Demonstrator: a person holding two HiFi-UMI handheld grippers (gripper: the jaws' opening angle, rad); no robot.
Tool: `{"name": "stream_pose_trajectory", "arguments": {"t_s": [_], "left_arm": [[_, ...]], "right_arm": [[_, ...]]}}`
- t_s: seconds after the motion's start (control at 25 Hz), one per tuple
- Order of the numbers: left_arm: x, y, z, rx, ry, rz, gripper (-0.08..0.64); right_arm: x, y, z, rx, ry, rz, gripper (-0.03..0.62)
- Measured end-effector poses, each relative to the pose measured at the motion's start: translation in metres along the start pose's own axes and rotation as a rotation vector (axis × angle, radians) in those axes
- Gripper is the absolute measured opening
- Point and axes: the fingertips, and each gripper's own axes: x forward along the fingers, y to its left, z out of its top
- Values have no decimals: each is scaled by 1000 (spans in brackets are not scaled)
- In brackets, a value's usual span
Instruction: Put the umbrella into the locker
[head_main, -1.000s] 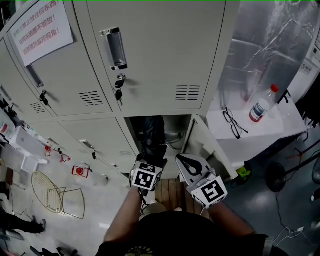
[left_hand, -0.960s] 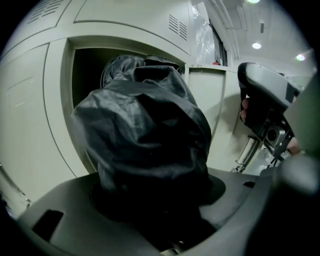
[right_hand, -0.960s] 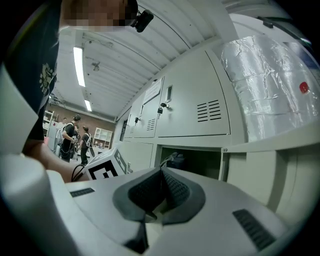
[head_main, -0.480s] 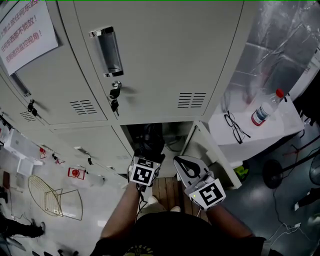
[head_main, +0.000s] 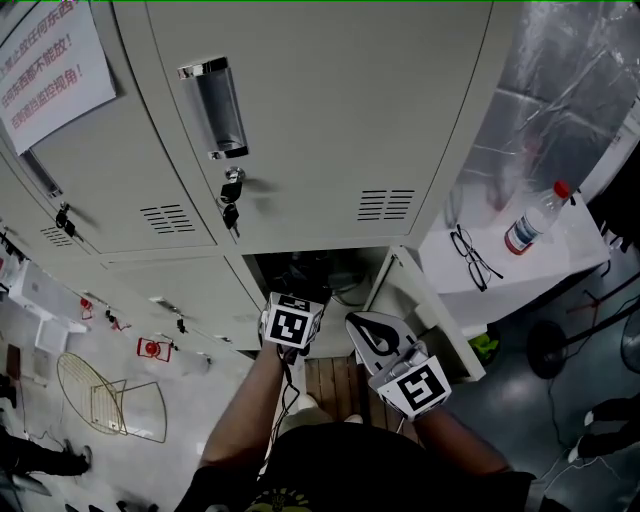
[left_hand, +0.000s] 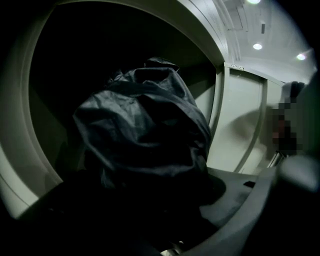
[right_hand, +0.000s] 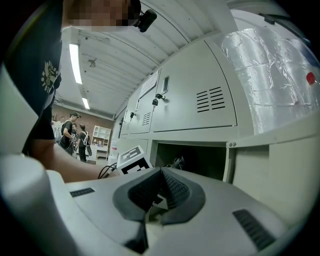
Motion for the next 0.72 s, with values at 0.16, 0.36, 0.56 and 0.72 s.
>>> {"name": "stream_pose_trajectory", "arguments": {"t_s": [0.16,0.36,0.56,0.72], "left_arm": [[8,7,6,-14,-1,14,302],[15,15,16,-32,-30,51,304],[22,26,27,-26,-49,103,305],[25,34,33,-33,-69,148,310]], "right_arm": [[0,1,-1,-3,4,9,28],[-1,2,-1,-15,-2,19,28],[-5,4,-1,-23,0,24,28],[-8,5,-2,-19,3,23,28]]}}
